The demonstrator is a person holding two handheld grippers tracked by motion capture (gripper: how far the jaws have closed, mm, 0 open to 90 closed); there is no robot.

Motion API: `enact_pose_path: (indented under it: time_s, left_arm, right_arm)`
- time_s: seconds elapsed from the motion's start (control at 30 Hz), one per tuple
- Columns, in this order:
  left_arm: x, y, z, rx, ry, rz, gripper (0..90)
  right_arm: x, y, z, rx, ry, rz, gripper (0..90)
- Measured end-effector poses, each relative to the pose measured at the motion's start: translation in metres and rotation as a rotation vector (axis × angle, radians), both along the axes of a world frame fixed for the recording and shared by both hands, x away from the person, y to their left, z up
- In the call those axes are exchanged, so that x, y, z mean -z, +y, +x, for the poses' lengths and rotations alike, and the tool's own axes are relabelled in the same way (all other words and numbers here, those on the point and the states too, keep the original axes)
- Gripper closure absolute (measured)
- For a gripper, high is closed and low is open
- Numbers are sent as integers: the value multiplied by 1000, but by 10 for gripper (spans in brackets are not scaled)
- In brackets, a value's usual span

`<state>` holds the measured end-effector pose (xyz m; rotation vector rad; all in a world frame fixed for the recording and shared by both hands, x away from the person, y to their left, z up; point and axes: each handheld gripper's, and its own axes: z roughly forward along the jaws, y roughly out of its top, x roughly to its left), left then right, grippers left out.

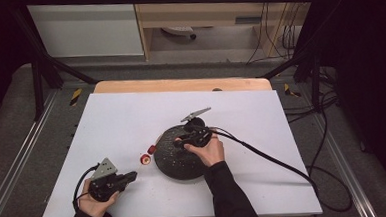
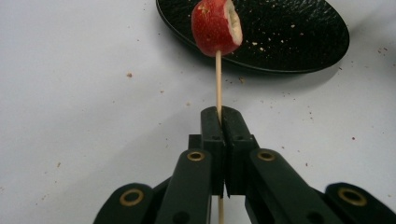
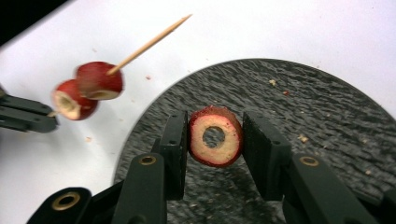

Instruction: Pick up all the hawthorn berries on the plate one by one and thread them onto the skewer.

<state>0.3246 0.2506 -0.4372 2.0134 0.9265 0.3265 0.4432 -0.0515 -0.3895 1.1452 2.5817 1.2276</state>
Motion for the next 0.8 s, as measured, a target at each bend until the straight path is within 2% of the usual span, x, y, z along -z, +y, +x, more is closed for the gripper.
enact_pose_path:
  time_s: [0.23,0.43,0.8]
  left_arm:
    - [0,-6,-2,10,-7,-4,882]
    - [1,-11,-3,21,-6,-6,883]
    - [1,-20,-5,25,-2,-9,883]
  right_arm:
    - [8,-18,-23,46,-26,157,624]
    - [18,-33,-36,94,-40,285,624]
    - [32,-40,-47,171,-69,411,624]
